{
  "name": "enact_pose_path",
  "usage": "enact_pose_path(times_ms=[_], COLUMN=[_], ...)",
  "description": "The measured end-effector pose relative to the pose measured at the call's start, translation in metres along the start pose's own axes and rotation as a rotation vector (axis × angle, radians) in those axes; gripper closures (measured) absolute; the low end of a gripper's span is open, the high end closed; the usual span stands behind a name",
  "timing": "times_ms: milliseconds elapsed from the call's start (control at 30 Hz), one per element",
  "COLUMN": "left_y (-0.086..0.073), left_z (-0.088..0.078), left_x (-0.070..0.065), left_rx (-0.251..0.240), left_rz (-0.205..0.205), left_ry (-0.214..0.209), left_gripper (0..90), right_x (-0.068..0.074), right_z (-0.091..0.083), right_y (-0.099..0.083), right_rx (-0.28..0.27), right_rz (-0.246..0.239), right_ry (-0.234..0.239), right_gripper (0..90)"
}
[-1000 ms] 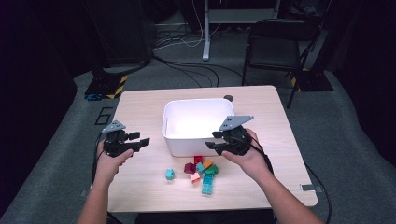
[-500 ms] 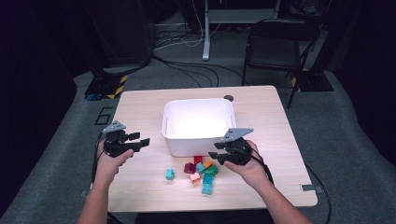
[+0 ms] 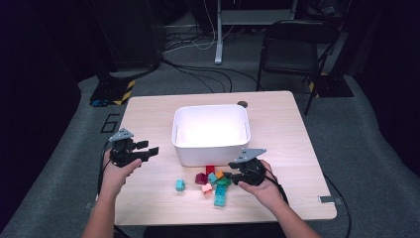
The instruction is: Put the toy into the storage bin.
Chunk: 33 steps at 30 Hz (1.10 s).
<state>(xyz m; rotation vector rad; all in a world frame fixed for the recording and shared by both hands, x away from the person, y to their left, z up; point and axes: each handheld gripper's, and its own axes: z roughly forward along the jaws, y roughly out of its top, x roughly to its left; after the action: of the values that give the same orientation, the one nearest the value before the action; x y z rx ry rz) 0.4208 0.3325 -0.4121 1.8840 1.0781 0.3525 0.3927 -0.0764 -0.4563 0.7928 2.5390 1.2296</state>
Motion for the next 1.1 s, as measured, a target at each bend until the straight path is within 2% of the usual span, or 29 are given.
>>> enact_pose_path(times_ms=[300, 533, 767, 1100], left_y=[-0.001, -0.001, -0.001, -0.001], left_z=[0.000, 0.000, 0.000, 0.000], left_x=[0.001, 0.001, 0.001, 0.001], left_rx=[-0.001, 0.000, 0.001, 0.001], left_rz=[-0.001, -0.005, -0.008, -0.004], left_ry=[0.001, 0.003, 0.005, 0.012], left_gripper=[39.0, 39.0, 39.0, 39.0], right_x=[-0.001, 0.000, -0.001, 0.000], right_z=[0.024, 0.033, 0.035, 0.025], right_y=[-0.013, -0.015, -0.018, -0.028], right_rx=[0.036, 0.051, 0.075, 0.098], right_rz=[-0.007, -0.016, 0.014, 0.023], right_ry=[0.031, 0.046, 0.079, 0.089], right_gripper=[53.3, 53.3, 51.9, 53.1])
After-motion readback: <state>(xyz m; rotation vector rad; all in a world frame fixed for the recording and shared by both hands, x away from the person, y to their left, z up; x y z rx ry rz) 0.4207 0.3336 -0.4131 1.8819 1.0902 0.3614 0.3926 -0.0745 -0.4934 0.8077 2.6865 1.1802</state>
